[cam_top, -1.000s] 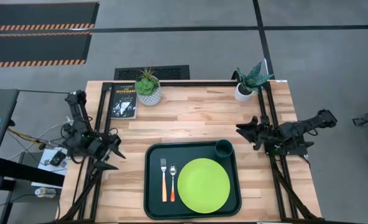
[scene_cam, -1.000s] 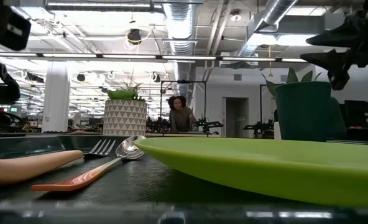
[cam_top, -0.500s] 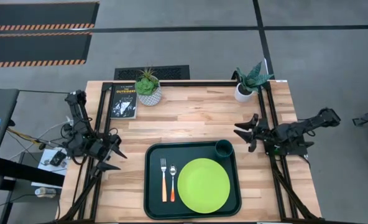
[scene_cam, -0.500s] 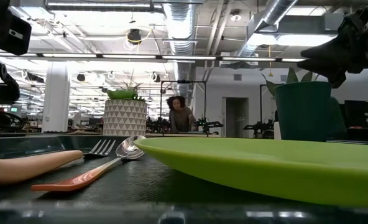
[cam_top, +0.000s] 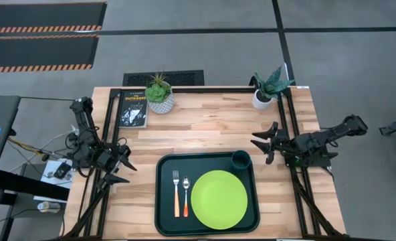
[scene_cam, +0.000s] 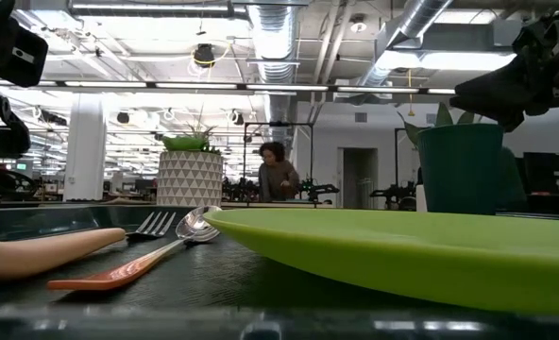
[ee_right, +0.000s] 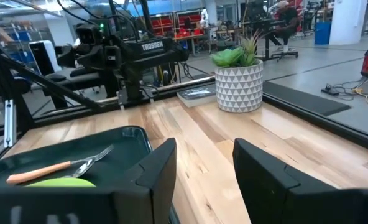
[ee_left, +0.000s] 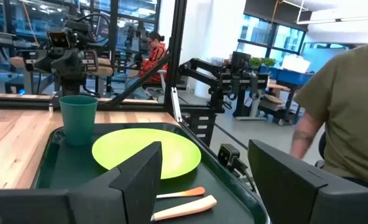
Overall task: Pick and place plate/cup/fork/spoon on tray
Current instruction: Return to Home Position
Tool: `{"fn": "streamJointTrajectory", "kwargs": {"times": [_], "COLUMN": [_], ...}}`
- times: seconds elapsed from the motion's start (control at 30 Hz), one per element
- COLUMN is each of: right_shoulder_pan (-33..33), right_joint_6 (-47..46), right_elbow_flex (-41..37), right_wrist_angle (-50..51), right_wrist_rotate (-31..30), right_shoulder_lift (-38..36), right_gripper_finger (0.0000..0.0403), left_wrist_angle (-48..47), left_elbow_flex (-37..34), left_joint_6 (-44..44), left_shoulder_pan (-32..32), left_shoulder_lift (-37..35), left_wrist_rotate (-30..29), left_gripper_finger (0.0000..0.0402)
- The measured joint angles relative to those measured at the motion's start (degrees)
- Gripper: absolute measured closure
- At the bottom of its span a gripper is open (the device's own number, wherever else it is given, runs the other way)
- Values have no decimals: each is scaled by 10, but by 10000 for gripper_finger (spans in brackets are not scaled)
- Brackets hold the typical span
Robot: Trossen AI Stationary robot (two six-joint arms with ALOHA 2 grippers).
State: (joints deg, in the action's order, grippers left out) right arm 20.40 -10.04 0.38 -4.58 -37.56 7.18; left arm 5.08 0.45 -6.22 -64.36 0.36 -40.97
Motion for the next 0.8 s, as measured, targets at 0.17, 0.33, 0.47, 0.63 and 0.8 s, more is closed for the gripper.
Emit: {"fn": "streamJointTrajectory", "kwargs": {"times": [0.17, 0.33, 0.47, 0.63, 0.8], "right_shoulder_pan": [0, 0, 0, 0, 0], "right_joint_6": [0, 0, 0, 0, 0], "right_elbow_flex": [0, 0, 0, 0, 0], "right_wrist_angle": [0, -1, -1, -1, -1], "right_wrist_rotate": [0, 0, 0, 0, 0], "right_shoulder_lift": [0, 0, 0, 0, 0], "right_gripper_finger": [218, 222, 223, 220, 218], "left_wrist_angle": [0, 0, 0, 0, 0], "left_elbow_flex": [0, 0, 0, 0, 0], "left_joint_6": [0, 0, 0, 0, 0], "left_shoulder_pan": [0, 0, 0, 0, 0], "left_shoulder_lift": [0, 0, 0, 0, 0], "left_wrist_rotate": [0, 0, 0, 0, 0], "left_gripper_finger": [173, 173, 173, 173, 173]}}
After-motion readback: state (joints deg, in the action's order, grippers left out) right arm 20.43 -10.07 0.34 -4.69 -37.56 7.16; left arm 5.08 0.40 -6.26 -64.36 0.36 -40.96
